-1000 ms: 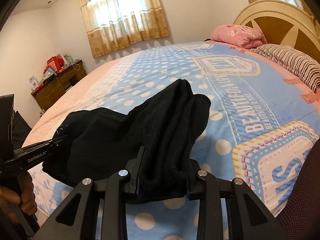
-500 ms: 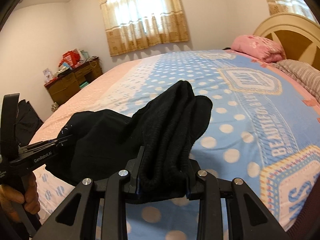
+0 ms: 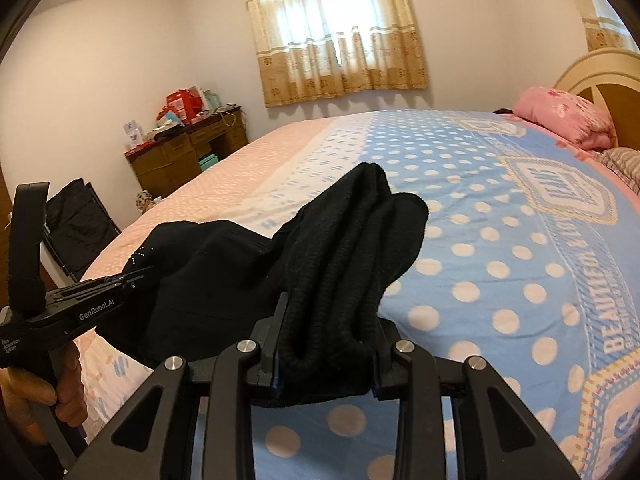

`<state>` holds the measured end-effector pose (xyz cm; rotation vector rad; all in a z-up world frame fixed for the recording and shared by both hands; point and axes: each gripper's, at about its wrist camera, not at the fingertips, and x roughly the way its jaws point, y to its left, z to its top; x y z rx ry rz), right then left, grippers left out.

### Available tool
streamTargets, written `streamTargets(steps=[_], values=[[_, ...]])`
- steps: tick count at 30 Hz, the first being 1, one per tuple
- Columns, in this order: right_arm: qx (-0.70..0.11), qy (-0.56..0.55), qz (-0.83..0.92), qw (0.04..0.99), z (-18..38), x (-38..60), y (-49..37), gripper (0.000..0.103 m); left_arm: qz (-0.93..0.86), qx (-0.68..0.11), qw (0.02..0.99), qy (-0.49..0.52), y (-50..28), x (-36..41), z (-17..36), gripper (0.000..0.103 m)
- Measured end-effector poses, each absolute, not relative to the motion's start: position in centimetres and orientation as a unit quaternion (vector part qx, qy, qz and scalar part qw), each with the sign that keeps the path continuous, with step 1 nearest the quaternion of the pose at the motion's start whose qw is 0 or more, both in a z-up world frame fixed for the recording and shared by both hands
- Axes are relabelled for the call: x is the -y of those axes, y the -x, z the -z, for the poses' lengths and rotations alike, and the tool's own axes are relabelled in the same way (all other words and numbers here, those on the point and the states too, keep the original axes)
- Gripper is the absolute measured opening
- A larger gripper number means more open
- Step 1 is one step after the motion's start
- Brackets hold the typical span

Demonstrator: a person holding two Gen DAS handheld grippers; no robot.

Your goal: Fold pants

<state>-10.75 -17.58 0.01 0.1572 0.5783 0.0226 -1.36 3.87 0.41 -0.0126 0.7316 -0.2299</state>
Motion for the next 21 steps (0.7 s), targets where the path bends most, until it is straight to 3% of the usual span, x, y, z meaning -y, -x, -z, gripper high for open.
streamTargets(steps=[21], values=[[-0.287, -0.057, -0.074, 0.953, -0.5, 13.0, 5.6, 0.032, 0.045, -0.348, 0.936, 0.022, -1.4, -8.8, -0.3, 0.014]])
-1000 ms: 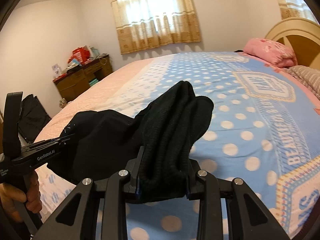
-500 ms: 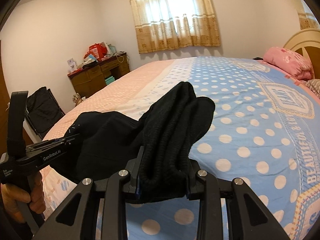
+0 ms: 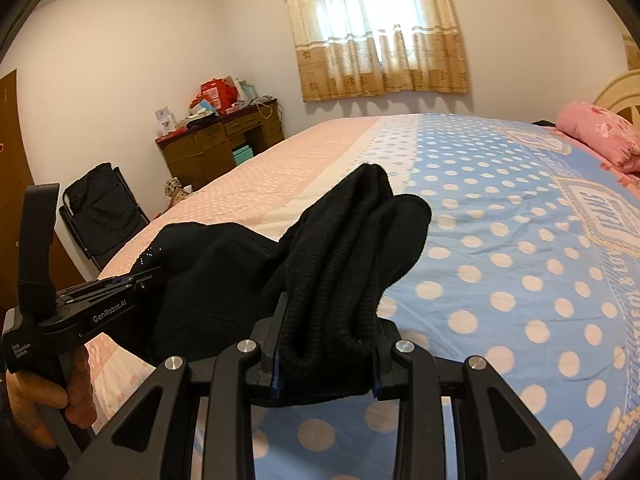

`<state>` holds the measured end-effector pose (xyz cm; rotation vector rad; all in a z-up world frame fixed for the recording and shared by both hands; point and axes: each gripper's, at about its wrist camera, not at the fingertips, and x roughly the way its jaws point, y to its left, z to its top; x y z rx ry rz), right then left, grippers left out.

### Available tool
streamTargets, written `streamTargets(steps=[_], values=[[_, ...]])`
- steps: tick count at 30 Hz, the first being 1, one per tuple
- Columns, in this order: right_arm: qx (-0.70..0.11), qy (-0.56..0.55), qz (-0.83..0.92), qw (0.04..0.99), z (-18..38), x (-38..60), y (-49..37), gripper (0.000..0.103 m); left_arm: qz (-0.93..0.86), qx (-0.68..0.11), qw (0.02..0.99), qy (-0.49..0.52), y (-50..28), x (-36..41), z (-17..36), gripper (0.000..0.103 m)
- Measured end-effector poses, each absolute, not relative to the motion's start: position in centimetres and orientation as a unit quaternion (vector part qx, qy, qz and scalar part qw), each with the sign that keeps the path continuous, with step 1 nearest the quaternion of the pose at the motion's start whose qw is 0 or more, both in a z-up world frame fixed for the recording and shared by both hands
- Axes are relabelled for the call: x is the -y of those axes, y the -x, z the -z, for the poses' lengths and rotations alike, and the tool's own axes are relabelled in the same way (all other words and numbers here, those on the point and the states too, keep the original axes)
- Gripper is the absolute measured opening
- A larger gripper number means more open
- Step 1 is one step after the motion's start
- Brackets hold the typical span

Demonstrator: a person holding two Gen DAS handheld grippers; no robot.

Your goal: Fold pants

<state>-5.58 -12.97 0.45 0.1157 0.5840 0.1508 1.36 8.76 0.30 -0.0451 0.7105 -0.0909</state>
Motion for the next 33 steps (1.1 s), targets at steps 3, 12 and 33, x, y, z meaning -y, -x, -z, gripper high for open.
streamTargets(steps=[3, 12, 33], values=[[-0.288, -0.055, -0.084, 0.952, -0.4, 12.1, 4.9, 0.032, 0.035, -0.346, 0.937, 0.025, -1.8, -9.7, -0.3, 0.014], [-0.290, -0.049, -0.104, 0.950, -0.6, 9.9, 3.2, 0.032, 0.015, -0.348, 0.937, 0.032, -3.0, -11.7, 0.2, 0.014], [-0.294, -0.052, -0.143, 0.944, 2.0, 4.5, -6.3, 0.032, -0.063, -0.329, 0.942, -0.006, -10.2, -15.1, 0.7, 0.014]])
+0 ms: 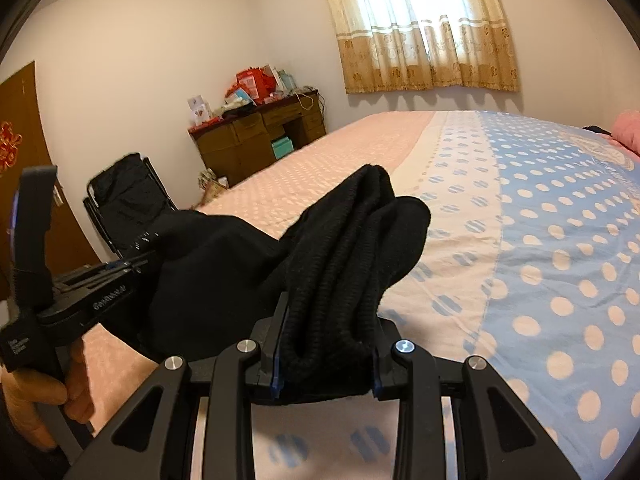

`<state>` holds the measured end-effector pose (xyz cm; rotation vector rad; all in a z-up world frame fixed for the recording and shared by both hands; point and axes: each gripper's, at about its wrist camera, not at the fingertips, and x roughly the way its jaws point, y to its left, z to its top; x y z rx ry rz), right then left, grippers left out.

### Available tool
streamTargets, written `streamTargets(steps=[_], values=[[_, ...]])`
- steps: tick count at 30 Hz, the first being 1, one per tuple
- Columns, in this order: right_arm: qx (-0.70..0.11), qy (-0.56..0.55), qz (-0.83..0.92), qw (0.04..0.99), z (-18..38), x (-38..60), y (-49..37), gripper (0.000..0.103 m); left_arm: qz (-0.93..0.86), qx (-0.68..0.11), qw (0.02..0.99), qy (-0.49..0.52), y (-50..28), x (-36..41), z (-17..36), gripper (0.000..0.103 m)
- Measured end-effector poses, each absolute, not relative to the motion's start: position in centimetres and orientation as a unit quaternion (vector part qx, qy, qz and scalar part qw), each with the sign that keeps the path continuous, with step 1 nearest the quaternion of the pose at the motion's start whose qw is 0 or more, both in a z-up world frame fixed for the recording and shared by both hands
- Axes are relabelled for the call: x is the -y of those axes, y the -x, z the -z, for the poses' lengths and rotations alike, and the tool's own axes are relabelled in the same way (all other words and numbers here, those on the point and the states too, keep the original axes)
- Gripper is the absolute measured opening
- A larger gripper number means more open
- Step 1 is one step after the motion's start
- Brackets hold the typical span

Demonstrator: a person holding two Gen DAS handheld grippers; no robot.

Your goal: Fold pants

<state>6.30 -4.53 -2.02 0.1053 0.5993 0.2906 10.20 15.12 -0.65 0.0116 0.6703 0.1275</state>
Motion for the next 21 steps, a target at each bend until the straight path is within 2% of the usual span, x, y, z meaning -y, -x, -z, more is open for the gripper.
streamTargets(steps=[9, 16, 19, 21], values=[[-0.364, -0.035, -0.117, 0.924, 7.0, 5.7, -10.1, 0.032, -0.072, -0.397, 0.915, 0.018, -12.1, -16.5, 5.3, 0.015], [-0.381, -0.034, -0.117, 0.917, 8.4, 6.0, -10.7, 0.032, -0.078, -0.404, 0.911, -0.004, -12.5, -15.9, 6.2, 0.020], [-0.387, -0.028, -0.119, 0.914, 8.6, 5.9, -11.0, 0.033, -0.089, -0.412, 0.907, -0.002, -12.7, -16.2, 6.6, 0.032], [-0.389, -0.032, -0.121, 0.913, 8.8, 6.0, -11.1, 0.033, -0.100, -0.413, 0.905, 0.005, -12.8, -16.6, 6.6, 0.050]])
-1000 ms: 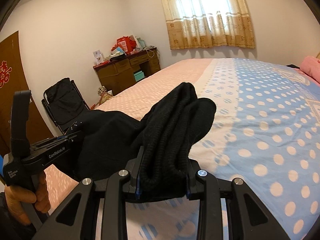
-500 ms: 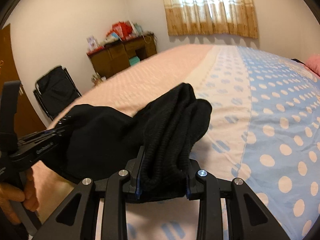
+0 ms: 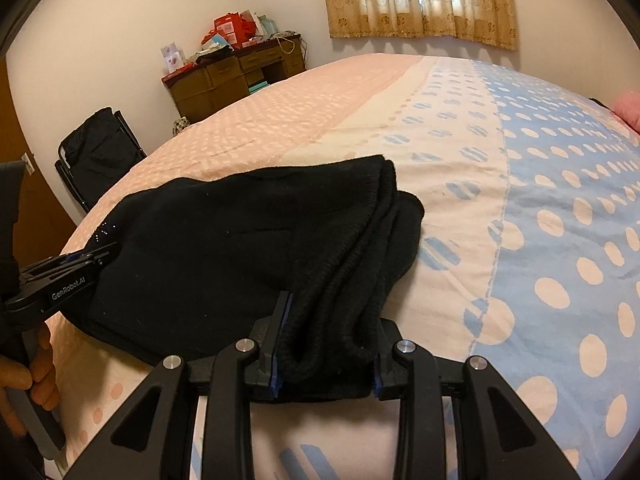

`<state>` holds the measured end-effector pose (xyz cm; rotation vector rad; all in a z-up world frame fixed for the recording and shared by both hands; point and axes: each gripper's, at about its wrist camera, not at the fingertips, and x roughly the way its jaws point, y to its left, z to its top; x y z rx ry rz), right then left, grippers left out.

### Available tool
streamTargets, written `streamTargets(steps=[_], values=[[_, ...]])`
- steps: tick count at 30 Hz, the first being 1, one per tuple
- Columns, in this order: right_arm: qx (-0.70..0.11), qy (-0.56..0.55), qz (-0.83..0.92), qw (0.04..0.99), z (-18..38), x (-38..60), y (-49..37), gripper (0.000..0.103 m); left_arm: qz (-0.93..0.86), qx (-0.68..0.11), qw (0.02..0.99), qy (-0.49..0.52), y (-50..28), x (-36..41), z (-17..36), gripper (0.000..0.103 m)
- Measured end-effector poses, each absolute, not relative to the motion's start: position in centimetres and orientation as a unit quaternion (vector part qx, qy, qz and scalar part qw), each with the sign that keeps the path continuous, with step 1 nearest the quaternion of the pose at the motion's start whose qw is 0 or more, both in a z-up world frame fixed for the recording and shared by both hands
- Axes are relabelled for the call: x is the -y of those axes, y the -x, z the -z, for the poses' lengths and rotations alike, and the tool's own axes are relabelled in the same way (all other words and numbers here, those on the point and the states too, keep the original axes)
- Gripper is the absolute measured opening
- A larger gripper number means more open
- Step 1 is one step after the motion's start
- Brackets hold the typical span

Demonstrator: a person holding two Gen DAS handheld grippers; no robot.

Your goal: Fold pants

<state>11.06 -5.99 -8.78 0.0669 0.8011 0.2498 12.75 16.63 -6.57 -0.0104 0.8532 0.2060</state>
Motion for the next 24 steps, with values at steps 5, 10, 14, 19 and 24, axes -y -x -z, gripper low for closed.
streamTargets(steps=[5, 10, 14, 19, 24], values=[[-0.393, -0.043, -0.125, 0.910, 8.9, 6.3, -11.2, 0.035, -0.117, -0.426, 0.897, 0.027, -11.8, -19.1, 6.7, 0.089], [-0.400, -0.070, -0.122, 0.906, 9.2, 7.5, -11.5, 0.057, -0.115, -0.438, 0.886, 0.098, -9.7, -22.3, 6.8, 0.101], [-0.402, -0.080, -0.125, 0.903, 9.0, 8.0, -11.3, 0.060, -0.118, -0.437, 0.887, 0.093, -8.1, -22.0, 6.6, 0.101], [-0.365, -0.079, -0.102, 0.922, 6.9, 8.6, -9.5, 0.060, -0.126, -0.443, 0.881, 0.106, -7.0, -22.8, 6.7, 0.101], [-0.316, -0.062, -0.101, 0.941, 4.5, 8.2, -7.7, 0.035, -0.137, -0.410, 0.900, 0.062, -5.4, -22.5, 4.2, 0.098]])
